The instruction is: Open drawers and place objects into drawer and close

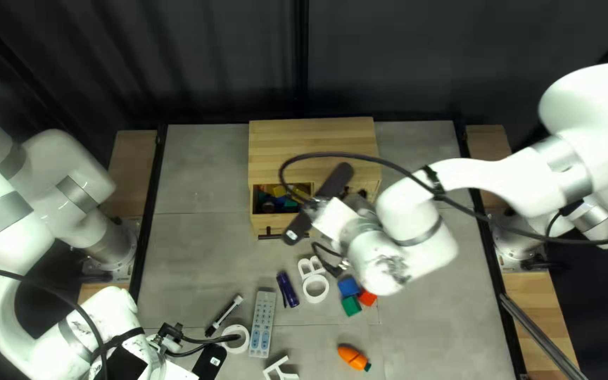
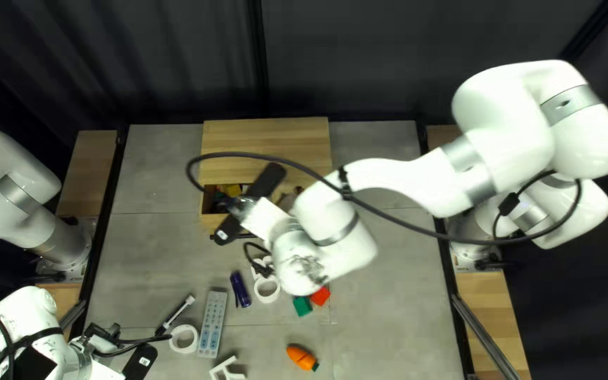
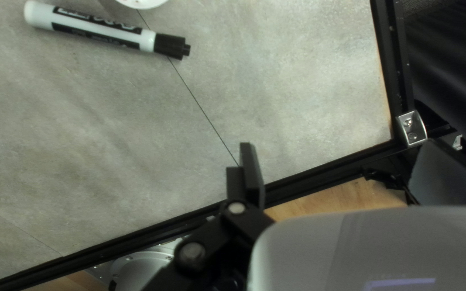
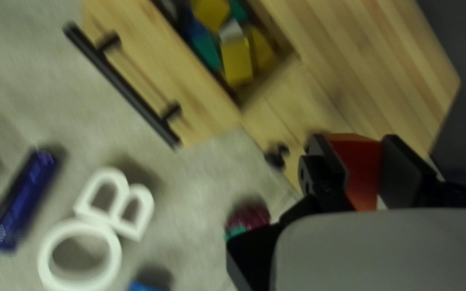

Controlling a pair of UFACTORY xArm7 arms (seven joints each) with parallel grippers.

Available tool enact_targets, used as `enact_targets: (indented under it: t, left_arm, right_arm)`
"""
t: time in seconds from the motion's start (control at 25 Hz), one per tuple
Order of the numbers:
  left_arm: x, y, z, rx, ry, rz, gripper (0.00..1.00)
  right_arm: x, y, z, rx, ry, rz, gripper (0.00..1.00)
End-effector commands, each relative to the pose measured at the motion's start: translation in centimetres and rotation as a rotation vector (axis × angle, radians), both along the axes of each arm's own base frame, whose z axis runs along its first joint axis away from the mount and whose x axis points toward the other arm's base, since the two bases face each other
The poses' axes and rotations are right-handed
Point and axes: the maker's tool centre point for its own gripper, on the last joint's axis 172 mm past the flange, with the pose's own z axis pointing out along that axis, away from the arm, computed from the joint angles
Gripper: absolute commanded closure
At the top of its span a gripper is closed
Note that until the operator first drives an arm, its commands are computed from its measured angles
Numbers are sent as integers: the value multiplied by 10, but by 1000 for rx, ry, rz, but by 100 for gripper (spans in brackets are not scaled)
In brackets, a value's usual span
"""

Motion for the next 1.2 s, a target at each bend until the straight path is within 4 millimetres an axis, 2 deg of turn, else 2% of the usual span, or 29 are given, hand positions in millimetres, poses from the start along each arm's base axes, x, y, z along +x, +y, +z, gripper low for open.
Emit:
enact_targets:
  t: [0.04, 0.24, 0.4, 0.44, 0.48, 0.52, 0.56, 0.8, 0.96, 1.08, 1.2]
  left_arm:
    - [0, 0, 0, 0, 0, 0, 0]
    - [0, 0, 0, 0, 0, 0, 0]
    - [0, 0, 0, 0, 0, 0, 0]
    - [0, 0, 0, 0, 0, 0, 0]
    - [0, 0, 0, 0, 0, 0, 0]
    - [0, 0, 0, 0, 0, 0, 0]
    - [0, 0, 0, 0, 0, 0, 0]
    - [0, 0, 0, 0, 0, 0, 0]
    - [0, 0, 0, 0, 0, 0, 0]
    - [0, 0, 0, 0, 0, 0, 0]
    - [0, 0, 0, 0, 0, 0, 0]
  right_arm:
    - [20, -9, -2, -11, -7, 18, 98]
    - [36, -28, -16, -25, -24, 33, 98]
    - [45, -35, -26, -33, -52, 51, 96]
    - [48, -36, -29, -36, -62, 59, 87]
    - [50, -36, -30, -38, -66, 65, 56]
    - [51, -35, -31, -40, -70, 73, 13]
    - [52, -34, -31, -42, -74, 81, 0]
    - [41, -18, -15, -56, -75, 133, 0]
    - [26, 3, -17, -36, -49, 225, 0]
    - [13, 29, -27, 21, 25, 412, 0]
    - [-7, 62, -38, 55, 151, 708, 0]
